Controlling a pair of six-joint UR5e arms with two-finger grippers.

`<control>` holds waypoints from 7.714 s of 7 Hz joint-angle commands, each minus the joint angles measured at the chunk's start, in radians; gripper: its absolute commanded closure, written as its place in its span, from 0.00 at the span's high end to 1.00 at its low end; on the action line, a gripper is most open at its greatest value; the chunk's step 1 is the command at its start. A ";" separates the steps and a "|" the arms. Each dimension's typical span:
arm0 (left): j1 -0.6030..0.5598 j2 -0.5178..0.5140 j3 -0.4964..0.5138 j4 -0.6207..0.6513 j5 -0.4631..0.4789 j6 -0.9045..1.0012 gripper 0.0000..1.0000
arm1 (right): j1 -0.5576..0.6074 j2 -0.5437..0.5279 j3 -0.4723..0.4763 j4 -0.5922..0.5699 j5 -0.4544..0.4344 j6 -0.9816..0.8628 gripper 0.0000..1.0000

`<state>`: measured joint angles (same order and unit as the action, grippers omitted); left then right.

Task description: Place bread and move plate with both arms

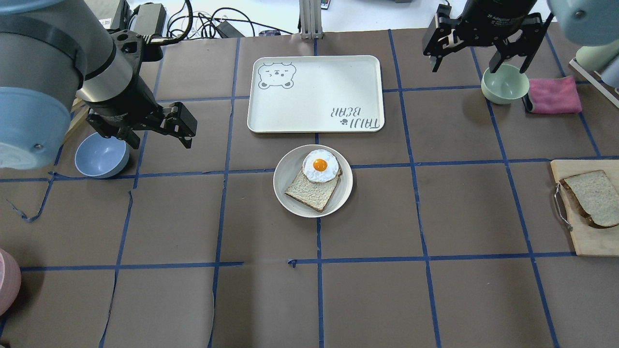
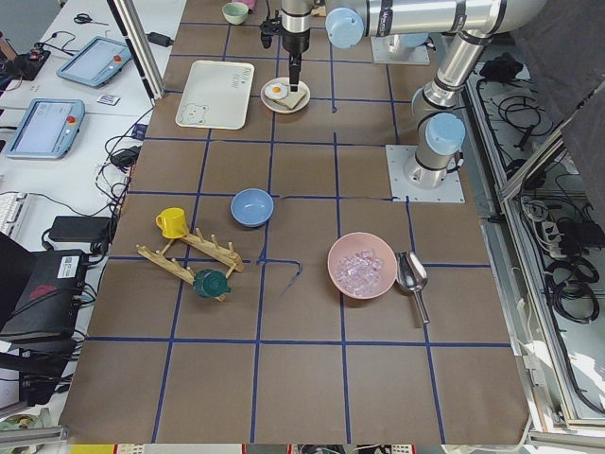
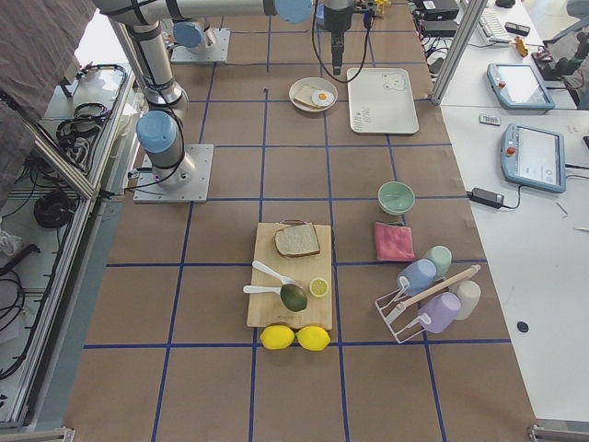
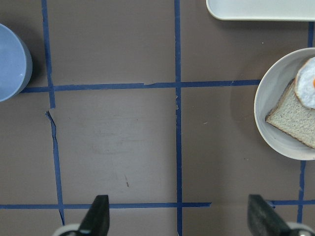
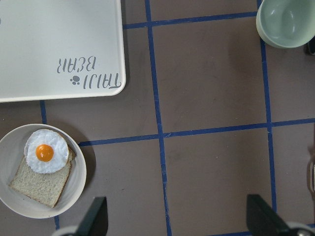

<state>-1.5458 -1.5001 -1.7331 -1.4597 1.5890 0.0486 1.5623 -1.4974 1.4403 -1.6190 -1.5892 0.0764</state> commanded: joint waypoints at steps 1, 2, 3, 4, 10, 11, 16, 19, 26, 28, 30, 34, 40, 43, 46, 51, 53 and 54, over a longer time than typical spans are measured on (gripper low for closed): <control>0.000 -0.005 -0.002 0.001 -0.001 0.001 1.00 | 0.001 -0.007 -0.001 0.008 0.003 -0.017 1.00; 0.001 -0.005 0.000 0.001 -0.003 -0.001 1.00 | 0.001 -0.007 -0.006 -0.001 -0.006 -0.018 1.00; 0.001 -0.005 0.000 0.002 -0.003 -0.001 1.00 | 0.004 -0.011 -0.005 0.001 -0.005 -0.018 1.00; 0.001 -0.005 0.000 0.004 -0.003 -0.001 1.00 | 0.002 -0.009 0.000 -0.004 -0.003 -0.029 1.00; 0.001 -0.005 0.001 0.004 -0.007 -0.001 1.00 | -0.208 0.005 0.014 0.043 0.005 -0.162 1.00; 0.001 -0.005 0.000 0.004 -0.007 -0.001 1.00 | -0.302 0.006 0.049 0.037 0.005 -0.235 1.00; 0.001 -0.006 -0.002 0.004 -0.009 -0.001 1.00 | -0.571 0.020 0.375 -0.303 -0.020 -0.391 1.00; 0.001 -0.006 0.000 0.004 -0.007 0.002 1.00 | -0.580 0.109 0.595 -0.680 -0.173 -0.612 0.97; 0.012 -0.011 -0.003 -0.010 0.005 0.002 1.00 | -0.673 0.235 0.624 -0.737 -0.176 -0.833 0.79; 0.013 -0.008 -0.005 -0.013 0.005 0.002 1.00 | -0.673 0.235 0.627 -0.740 -0.176 -0.833 0.64; 0.016 -0.008 -0.005 -0.011 0.003 0.002 1.00 | -0.674 0.232 0.621 -0.742 -0.176 -0.845 0.41; 0.016 -0.008 -0.006 -0.013 0.002 0.002 1.00 | -0.674 0.221 0.618 -0.742 -0.176 -0.840 0.00; 0.016 -0.011 -0.008 -0.013 -0.003 0.002 1.00 | -0.641 0.158 0.517 -0.670 -0.250 -0.790 0.00; 0.023 -0.011 -0.009 -0.014 -0.003 0.002 1.00 | -0.404 0.074 0.503 -0.574 -0.304 -0.518 0.00; 0.023 -0.009 -0.010 -0.014 -0.006 0.002 1.00 | 0.106 0.084 0.453 -0.475 -0.229 0.134 0.00; 0.024 -0.005 -0.006 -0.013 0.000 0.004 1.00 | 0.466 0.403 0.079 -0.442 -0.003 0.762 0.00; 0.024 -0.005 -0.005 -0.011 -0.004 0.002 1.00 | 0.466 0.410 0.087 -0.402 0.041 0.871 0.00; 0.024 -0.005 -0.006 -0.010 -0.006 0.002 1.00 | 0.466 0.411 0.089 -0.397 0.049 0.911 0.00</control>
<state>-1.5217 -1.5050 -1.7386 -1.4705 1.5849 0.0511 2.0266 -1.0907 1.5289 -2.0297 -1.5527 0.9317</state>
